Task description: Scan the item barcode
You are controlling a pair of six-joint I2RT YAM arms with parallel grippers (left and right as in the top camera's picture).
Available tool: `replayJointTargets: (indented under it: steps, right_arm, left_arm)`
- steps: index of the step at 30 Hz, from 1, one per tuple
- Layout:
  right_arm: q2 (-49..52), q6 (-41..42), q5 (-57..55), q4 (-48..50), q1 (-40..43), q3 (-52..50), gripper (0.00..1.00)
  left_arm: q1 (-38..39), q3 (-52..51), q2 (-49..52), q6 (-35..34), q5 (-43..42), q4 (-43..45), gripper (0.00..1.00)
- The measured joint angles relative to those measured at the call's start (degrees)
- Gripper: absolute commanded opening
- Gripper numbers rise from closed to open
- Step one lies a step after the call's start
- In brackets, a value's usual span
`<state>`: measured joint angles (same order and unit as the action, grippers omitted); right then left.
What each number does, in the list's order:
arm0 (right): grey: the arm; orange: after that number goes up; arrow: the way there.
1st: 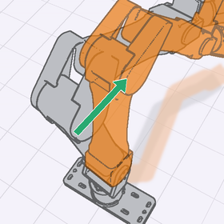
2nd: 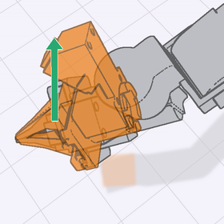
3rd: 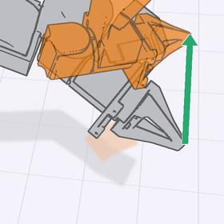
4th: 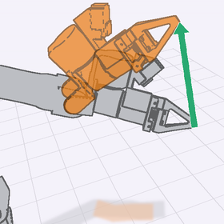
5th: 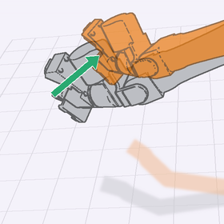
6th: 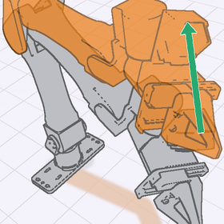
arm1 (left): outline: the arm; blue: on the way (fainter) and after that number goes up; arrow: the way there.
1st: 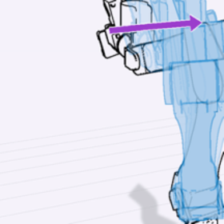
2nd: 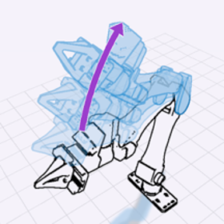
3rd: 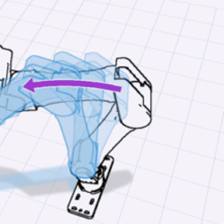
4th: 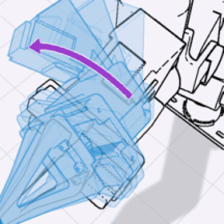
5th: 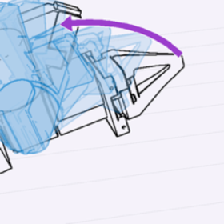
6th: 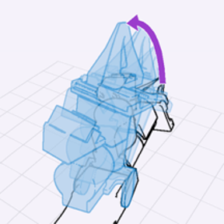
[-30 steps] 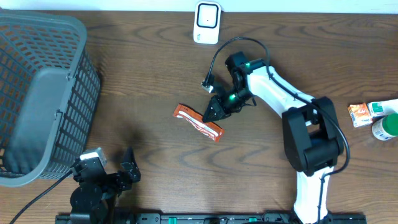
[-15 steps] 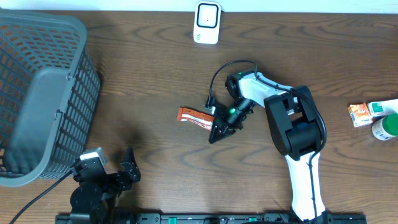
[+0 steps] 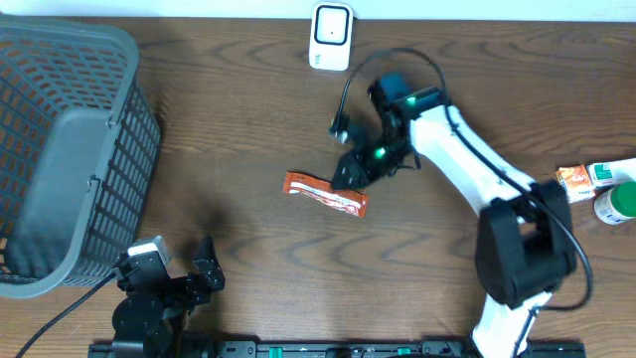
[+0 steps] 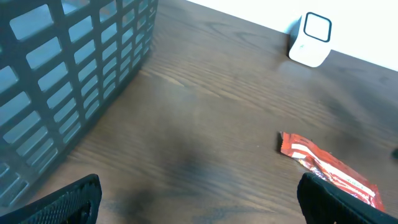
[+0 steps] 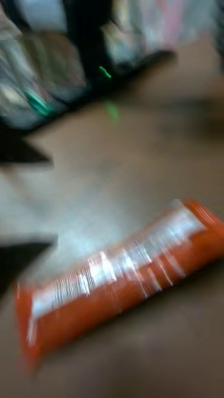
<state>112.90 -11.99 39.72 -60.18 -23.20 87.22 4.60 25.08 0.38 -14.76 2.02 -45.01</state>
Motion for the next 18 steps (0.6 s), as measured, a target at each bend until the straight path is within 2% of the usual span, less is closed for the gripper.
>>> replayJointTargets:
  steps: [3,6,18]
  right_arm:
    - [-0.33,6.75,-8.11,4.31,0.07,0.46,0.01]
    - [2.19,9.73,-12.11,6.73,0.28,0.46,0.01]
    - [9.66,13.11,-20.31,8.7,0.48,0.2,0.01]
  left_arm:
    - [0.0,0.0,0.0,0.0,0.0,-0.02,0.98]
    - [0.0,0.0,0.0,0.0,0.0,-0.02,0.98]
    - [0.0,0.0,0.0,0.0,0.0,-0.02,0.98]
